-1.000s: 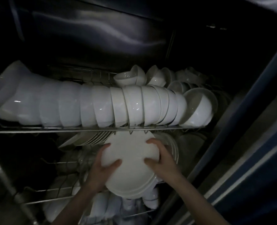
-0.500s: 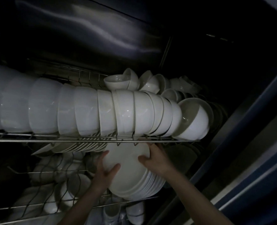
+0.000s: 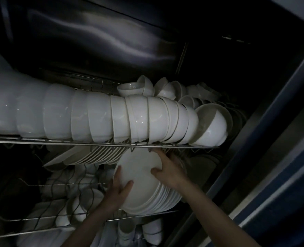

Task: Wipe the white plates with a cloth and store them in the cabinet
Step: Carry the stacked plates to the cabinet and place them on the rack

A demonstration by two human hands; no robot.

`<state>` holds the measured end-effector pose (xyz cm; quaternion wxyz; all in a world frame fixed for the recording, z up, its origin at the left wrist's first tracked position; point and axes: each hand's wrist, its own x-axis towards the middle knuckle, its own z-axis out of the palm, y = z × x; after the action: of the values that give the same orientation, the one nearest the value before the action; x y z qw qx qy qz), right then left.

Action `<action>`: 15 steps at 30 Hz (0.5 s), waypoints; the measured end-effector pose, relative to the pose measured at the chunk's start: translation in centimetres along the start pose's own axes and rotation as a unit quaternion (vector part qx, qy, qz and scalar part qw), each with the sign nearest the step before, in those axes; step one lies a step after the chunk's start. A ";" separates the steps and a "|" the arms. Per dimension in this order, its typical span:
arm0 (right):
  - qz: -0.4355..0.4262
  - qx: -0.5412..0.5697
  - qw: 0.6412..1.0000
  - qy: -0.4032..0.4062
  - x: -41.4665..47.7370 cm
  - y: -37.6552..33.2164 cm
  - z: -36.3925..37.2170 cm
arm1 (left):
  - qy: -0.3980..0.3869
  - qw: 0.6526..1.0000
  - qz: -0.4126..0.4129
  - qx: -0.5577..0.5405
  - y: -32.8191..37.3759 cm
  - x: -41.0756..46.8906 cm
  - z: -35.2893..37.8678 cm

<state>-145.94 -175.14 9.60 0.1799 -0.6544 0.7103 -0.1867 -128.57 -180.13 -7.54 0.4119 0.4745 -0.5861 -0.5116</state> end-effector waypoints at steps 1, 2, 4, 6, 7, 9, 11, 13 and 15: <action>0.003 0.007 1.000 -0.002 -0.1 0.0 0.1 | -0.009 1.000 -0.008 0.013 0.0 -0.1 -0.1; 0.005 0.017 1.000 -0.005 -0.2 0.0 0.2 | -0.017 0.999 -0.015 0.025 -0.1 -0.2 -0.2; 0.004 0.032 0.999 -0.005 -0.4 -0.1 0.3 | -0.035 0.998 -0.022 0.042 -0.1 -0.6 -0.3; 0.001 0.040 0.999 -0.005 -0.7 -0.1 0.5 | -0.053 0.995 -0.036 0.070 0.0 -0.9 -0.4; -0.001 0.044 0.999 -0.003 -0.8 0.0 0.6 | -0.059 0.992 -0.051 0.104 0.1 -1.0 -0.5; -0.002 0.051 0.999 0.003 -1.1 0.1 0.9 | -0.062 0.979 -0.077 0.181 0.7 -1.4 -0.7; 0.003 0.056 0.998 0.004 -1.3 0.0 1.0 | -0.065 0.970 -0.084 0.219 1.3 -1.7 -1.1; 0.010 0.051 0.999 0.007 -1.5 0.0 1.1 | -0.074 0.967 -0.093 0.227 1.4 -2.1 -1.4; 0.019 0.038 0.999 0.015 -1.7 0.1 1.3 | -0.074 0.966 -0.104 0.224 1.0 -2.2 -1.5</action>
<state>-145.26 -173.45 8.46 0.1975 -0.6302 0.7179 -0.2203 -126.75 -178.28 -6.30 0.1952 0.5741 -0.6619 -0.4407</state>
